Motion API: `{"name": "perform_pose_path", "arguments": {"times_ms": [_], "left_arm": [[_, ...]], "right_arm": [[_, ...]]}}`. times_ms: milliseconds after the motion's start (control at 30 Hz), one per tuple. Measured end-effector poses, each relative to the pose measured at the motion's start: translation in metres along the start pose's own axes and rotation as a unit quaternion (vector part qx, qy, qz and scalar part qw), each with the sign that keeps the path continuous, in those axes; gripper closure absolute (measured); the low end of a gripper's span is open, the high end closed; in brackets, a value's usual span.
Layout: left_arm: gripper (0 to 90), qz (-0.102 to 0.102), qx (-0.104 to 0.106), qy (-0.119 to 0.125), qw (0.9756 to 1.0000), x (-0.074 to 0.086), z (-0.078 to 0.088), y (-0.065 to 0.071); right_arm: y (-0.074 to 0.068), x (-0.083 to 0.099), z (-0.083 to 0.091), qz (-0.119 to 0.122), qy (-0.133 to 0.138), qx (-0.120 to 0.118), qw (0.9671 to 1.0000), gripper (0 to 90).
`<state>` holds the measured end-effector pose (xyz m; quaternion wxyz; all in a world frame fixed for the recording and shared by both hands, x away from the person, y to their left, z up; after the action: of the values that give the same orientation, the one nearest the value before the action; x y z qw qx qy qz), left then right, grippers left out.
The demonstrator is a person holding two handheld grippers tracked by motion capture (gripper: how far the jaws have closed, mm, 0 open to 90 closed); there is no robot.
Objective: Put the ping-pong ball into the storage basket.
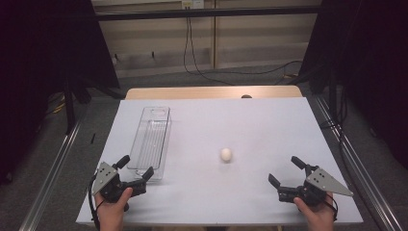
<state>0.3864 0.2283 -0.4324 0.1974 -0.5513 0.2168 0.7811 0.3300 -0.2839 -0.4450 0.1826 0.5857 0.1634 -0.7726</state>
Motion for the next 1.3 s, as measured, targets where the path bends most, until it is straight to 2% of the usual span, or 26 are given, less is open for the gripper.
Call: {"name": "perform_pose_path", "arguments": {"times_ms": [100,333,367,600,800,967,1033,1067,1100,1133,1167,1200,1233,1267,1300], "left_arm": [[2.3,-0.005,0.002,0.001,1.0000,-0.001,0.000,0.001],[2.2,-0.001,0.005,0.000,1.0000,-0.003,-0.003,0.005],[2.2,-0.006,0.004,-0.004,1.0000,-0.004,-0.002,0.006],[2.2,-0.009,0.011,-0.006,0.9999,-0.007,-0.007,0.012],[2.2,-0.017,0.015,-0.011,0.9997,-0.011,-0.011,0.018],[2.1,-0.014,0.021,-0.012,0.9996,-0.013,-0.012,0.022],[2.2,-0.005,0.020,-0.008,0.9997,-0.015,-0.014,0.024],[2.2,-0.015,0.022,-0.014,0.9995,-0.016,-0.013,0.023],[2.2,-0.015,0.020,-0.015,0.9996,-0.016,-0.014,0.023],[2.2,-0.007,0.022,-0.007,0.9997,-0.017,-0.015,0.024],[2.2,-0.007,0.022,-0.007,0.9997,-0.017,-0.015,0.024],[2.2,-0.015,0.026,-0.012,0.9995,-0.018,-0.015,0.024],[2.2,-0.015,0.026,-0.012,0.9995,-0.018,-0.015,0.024],[2.2,-0.007,0.024,-0.008,0.9997,-0.020,-0.017,0.026],[2.2,-0.013,0.026,-0.012,0.9995,-0.021,-0.017,0.026]], "right_arm": [[0.000,0.000,0.000,-0.001,0.000,-0.001,1.0000,0.2],[0.000,0.000,0.001,0.002,0.001,0.001,1.0000,0.2],[0.000,0.000,0.001,0.002,0.000,0.001,1.0000,0.2],[0.001,0.000,0.001,0.000,0.000,-0.002,1.0000,0.2],[0.000,0.000,0.002,-0.003,0.003,0.005,1.0000,0.2],[0.000,0.000,0.002,-0.004,0.002,0.003,1.0000,0.2],[0.000,0.000,0.002,-0.005,0.001,0.003,1.0000,0.2],[0.000,0.000,0.002,-0.004,0.001,0.003,1.0000,0.2],[0.000,0.000,0.002,-0.005,0.002,0.005,1.0000,0.2],[0.000,0.000,0.002,-0.005,0.002,0.004,1.0000,0.3],[0.000,0.000,0.002,-0.005,0.002,0.004,1.0000,0.3],[0.000,0.000,0.001,-0.004,0.003,0.003,1.0000,0.2],[0.000,0.000,0.002,-0.004,0.001,0.001,1.0000,0.2],[0.000,0.000,0.002,-0.004,0.001,0.001,1.0000,0.2],[0.000,0.000,0.002,-0.001,-0.001,-0.001,1.0000,0.3]]}}
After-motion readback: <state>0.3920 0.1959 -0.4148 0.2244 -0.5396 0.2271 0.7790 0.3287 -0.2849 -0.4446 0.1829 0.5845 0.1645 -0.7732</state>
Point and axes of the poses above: each handheld gripper's, and its own axes: z roughly backward along the jaws, x roughly out of its underside, y roughly to its right, the point moved 1 cm from there along -z, roughly forward along the jaws, and after that the axes turned 6 degrees about -y, right-handed, at the moved point
